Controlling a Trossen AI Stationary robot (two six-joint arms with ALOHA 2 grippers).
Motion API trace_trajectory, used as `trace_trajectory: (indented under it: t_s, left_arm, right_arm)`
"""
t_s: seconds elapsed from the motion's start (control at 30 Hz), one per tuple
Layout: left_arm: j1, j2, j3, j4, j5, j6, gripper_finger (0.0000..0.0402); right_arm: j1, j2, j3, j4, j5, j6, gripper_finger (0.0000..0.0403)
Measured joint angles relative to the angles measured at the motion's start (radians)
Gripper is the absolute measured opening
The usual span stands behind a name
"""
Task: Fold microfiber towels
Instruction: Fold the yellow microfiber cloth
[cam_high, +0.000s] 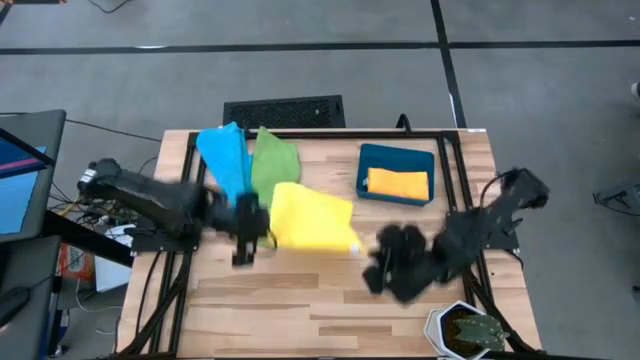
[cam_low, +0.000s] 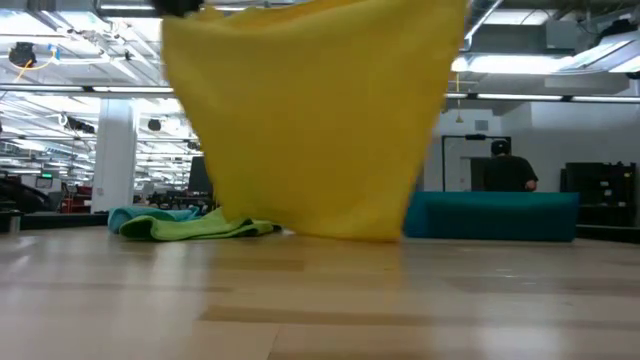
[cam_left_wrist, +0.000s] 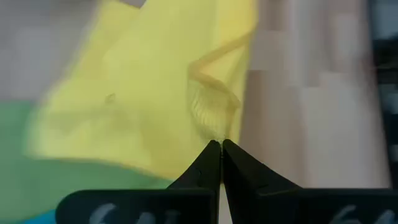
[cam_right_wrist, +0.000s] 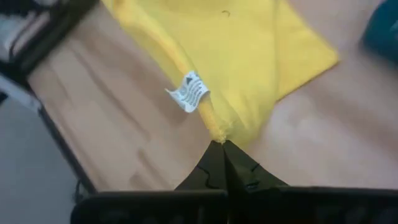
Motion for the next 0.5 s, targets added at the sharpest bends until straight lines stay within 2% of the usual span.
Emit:
trace_trajectory:
  t_s: [0.1, 0.23, 0.37, 0.5]
  left_arm:
    - [-0.157, 0.017, -0.174, 0.251, -0.003, -0.140, 0.0000]
    - [-0.312, 0.048, -0.311, 0.486, -0.087, -0.372, 0.0000]
    - [-0.405, 0.083, -0.380, 0.605, -0.134, -0.545, 0.0000]
    - [-0.423, 0.118, -0.396, 0.609, -0.168, -0.592, 0.0000]
  right_arm:
    - [0.082, 0.085, 0.000, 0.038, -0.033, 0.120, 0.0003]
    - [0.143, 0.192, 0.000, 0.118, -0.101, 0.211, 0.0003]
    - [0.164, 0.266, 0.000, 0.187, -0.187, 0.237, 0.0003]
    - [0.140, 0.312, -0.001, 0.187, -0.227, 0.192, 0.0003]
